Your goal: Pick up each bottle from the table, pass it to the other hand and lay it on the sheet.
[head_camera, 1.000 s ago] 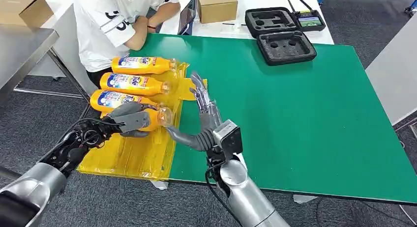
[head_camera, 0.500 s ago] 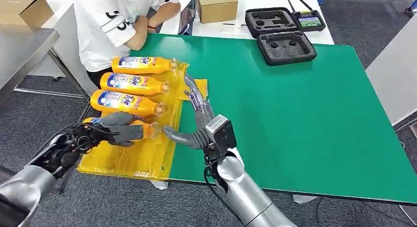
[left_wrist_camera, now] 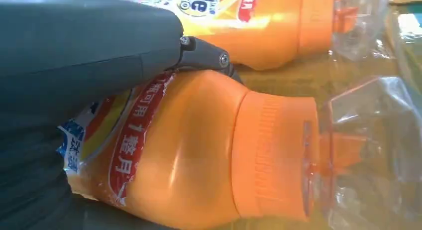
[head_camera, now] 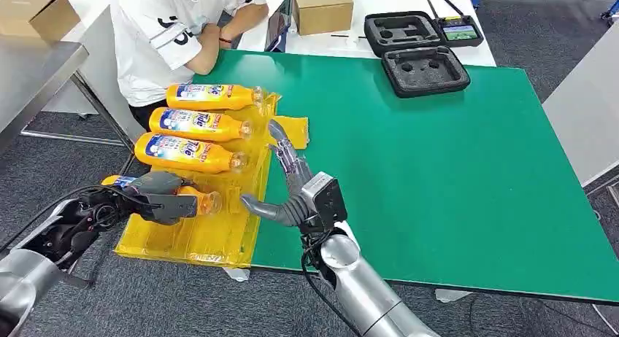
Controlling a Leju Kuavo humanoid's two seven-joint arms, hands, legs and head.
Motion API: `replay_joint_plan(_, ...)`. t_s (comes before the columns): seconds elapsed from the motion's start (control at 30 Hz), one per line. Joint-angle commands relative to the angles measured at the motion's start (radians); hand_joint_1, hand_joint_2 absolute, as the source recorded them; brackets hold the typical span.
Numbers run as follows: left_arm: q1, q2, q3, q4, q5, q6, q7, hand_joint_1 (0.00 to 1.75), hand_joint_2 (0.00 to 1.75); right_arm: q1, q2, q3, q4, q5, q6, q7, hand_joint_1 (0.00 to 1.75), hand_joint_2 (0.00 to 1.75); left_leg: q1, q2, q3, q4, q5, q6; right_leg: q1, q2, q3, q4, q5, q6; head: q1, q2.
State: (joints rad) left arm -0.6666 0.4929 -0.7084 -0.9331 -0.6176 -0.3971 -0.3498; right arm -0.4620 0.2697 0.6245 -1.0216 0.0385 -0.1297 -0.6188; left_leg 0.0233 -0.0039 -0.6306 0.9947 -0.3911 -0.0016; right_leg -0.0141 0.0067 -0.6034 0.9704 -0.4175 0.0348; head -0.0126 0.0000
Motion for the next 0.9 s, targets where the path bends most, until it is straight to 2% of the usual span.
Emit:
replay_joint_plan(0.03, -0.067, -0.077, -0.113, 0.091, 0.001, -0.004, -0.02, 1.75, 1.75, -0.035, -0.023, 0.014, 0.074, -0.001, 0.002, -0.011, 0.0, 1.75, 0.0, -0.003, 0.004, -0.001, -0.001, 0.001, 0.0, -0.004, 0.005, -0.001, -0.002, -0.001, 0.0, 0.0)
replay_joint_plan(0.3, -0.067, -0.079, -0.116, 0.094, 0.0, -0.003, -0.02, 1.75, 1.75, -0.035, -0.022, 0.014, 0.075, 0.0, 0.002, -0.011, 0.0, 1.75, 0.0, -0.002, 0.005, 0.0, -0.002, 0.001, 0.0, -0.003, 0.005, -0.001, -0.002, -0.001, 0.0, 0.0)
replay_joint_plan(0.53, -0.117, -0.179, -0.169, 0.212, -0.028, 0.016, -0.024, 1.75, 1.75, -0.042, -0.02, 0.014, 0.071, -0.004, -0.001, 0.002, 0.0, 1.75, -0.001, -0.004, 0.002, 0.0, 0.0, 0.001, 0.0, -0.004, 0.003, -0.001, -0.001, 0.0, 0.0, 0.0)
replay_joint_plan(0.87, -0.097, -0.145, -0.196, 0.202, -0.047, 0.035, -0.036, 1.75, 1.75, -0.029, -0.029, 0.025, 0.078, -0.019, -0.001, -0.001, 0.0, 1.75, -0.001, -0.002, 0.006, -0.001, -0.002, 0.001, 0.0, -0.002, 0.006, -0.001, -0.002, -0.001, 0.0, 0.0)
replay_joint_plan(0.9, -0.093, -0.142, -0.197, 0.191, -0.047, 0.035, -0.035, 1.38, 1.75, -0.027, -0.029, 0.025, 0.077, -0.022, -0.001, -0.002, 0.0, 1.75, -0.001, -0.001, 0.004, -0.001, -0.001, 0.001, 0.0, -0.001, 0.005, -0.001, -0.001, -0.001, 0.0, 0.0)
